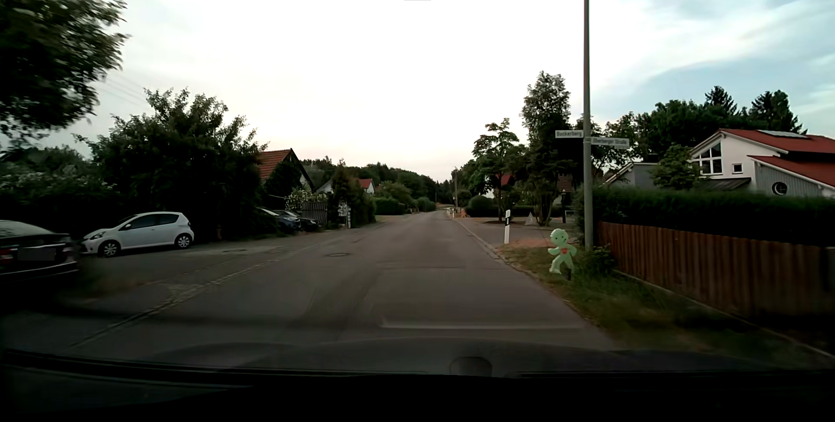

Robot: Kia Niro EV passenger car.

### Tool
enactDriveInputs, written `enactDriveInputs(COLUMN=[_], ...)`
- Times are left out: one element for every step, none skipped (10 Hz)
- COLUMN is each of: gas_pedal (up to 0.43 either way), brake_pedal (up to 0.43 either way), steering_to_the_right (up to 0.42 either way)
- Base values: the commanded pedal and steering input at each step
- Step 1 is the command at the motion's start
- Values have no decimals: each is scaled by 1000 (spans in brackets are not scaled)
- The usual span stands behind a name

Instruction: Follow the waypoints while adhering to traffic rules and regulations

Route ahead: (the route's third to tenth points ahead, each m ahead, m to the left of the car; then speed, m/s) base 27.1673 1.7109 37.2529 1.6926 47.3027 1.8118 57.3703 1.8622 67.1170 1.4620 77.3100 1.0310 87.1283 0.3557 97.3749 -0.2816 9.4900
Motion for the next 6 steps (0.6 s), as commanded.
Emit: enactDriveInputs(gas_pedal=[67,67,67,67,67,67], brake_pedal=[6,6,6,6,6,6], steering_to_the_right=[-7,-8,-8,-8,-8,-8])
